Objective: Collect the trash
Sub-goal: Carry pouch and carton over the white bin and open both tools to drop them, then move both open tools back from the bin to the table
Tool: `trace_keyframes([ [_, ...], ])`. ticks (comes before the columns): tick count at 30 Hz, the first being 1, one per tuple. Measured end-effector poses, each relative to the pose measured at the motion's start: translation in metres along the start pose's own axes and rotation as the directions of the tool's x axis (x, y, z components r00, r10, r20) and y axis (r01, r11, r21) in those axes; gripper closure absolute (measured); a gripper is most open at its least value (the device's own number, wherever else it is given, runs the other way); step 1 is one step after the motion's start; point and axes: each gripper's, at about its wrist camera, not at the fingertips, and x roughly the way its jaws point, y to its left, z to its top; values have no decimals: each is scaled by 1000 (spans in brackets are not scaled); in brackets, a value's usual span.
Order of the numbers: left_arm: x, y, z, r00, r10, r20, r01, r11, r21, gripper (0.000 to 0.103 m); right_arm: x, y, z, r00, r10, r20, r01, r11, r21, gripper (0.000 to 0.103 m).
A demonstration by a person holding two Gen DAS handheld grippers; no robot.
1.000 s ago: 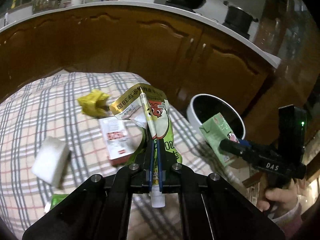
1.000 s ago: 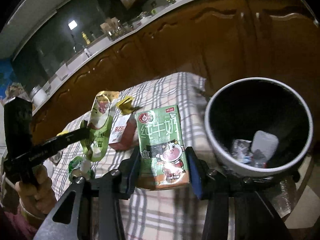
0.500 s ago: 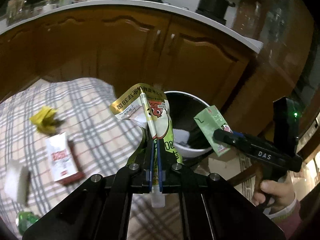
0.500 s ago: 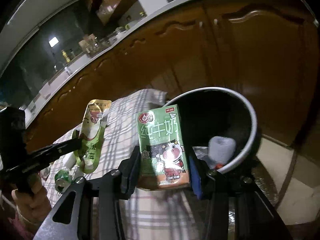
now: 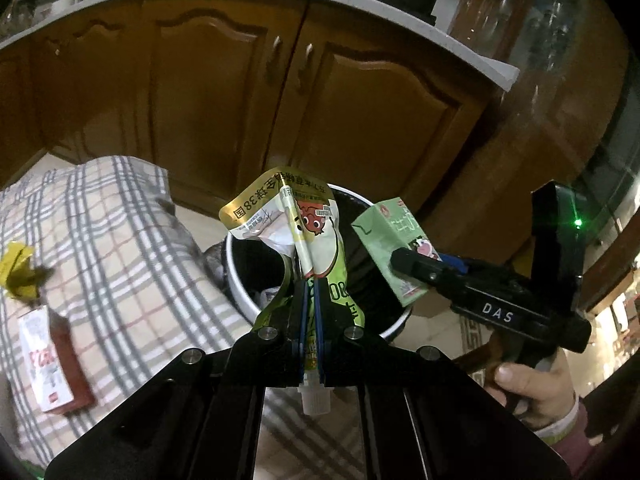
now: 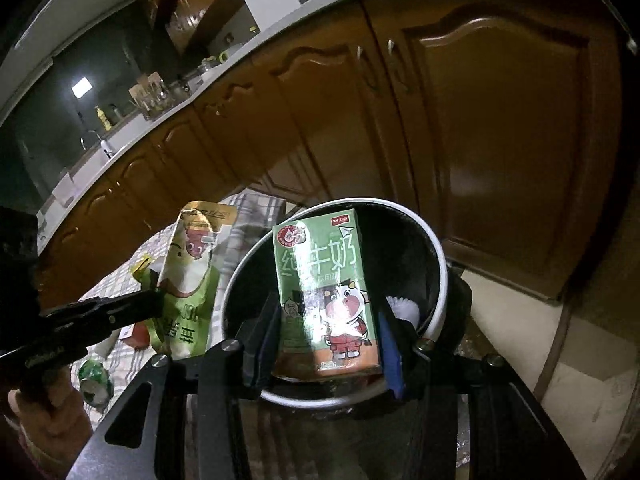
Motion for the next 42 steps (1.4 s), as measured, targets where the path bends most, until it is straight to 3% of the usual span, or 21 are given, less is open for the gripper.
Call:
trace_keyframes([
  [23, 53, 0, 15, 995, -14, -99, 11, 999, -38, 99, 34, -14, 13, 997, -46, -59, 45, 999, -5, 57],
  [29, 44, 4, 13, 997, 2, -81, -6, 999, -51, 77, 33, -21, 14, 998, -24, -55, 26, 999, 38, 48],
  [33, 28, 8, 3, 998, 19, -56, -22, 998, -56, 70, 24, -17, 11, 1000, -12, -29, 13, 999, 44, 43],
  [35, 19, 15, -5, 999, 18, -48, -22, 997, -78, 61, 17, -11, 9, 1000, 1, -15, 0, 999, 43, 39],
  [42, -18, 39, -36, 998, 61, -19, -63, 987, -147, 57, 1, 17, -7, 999, 50, 12, -51, 998, 33, 27],
])
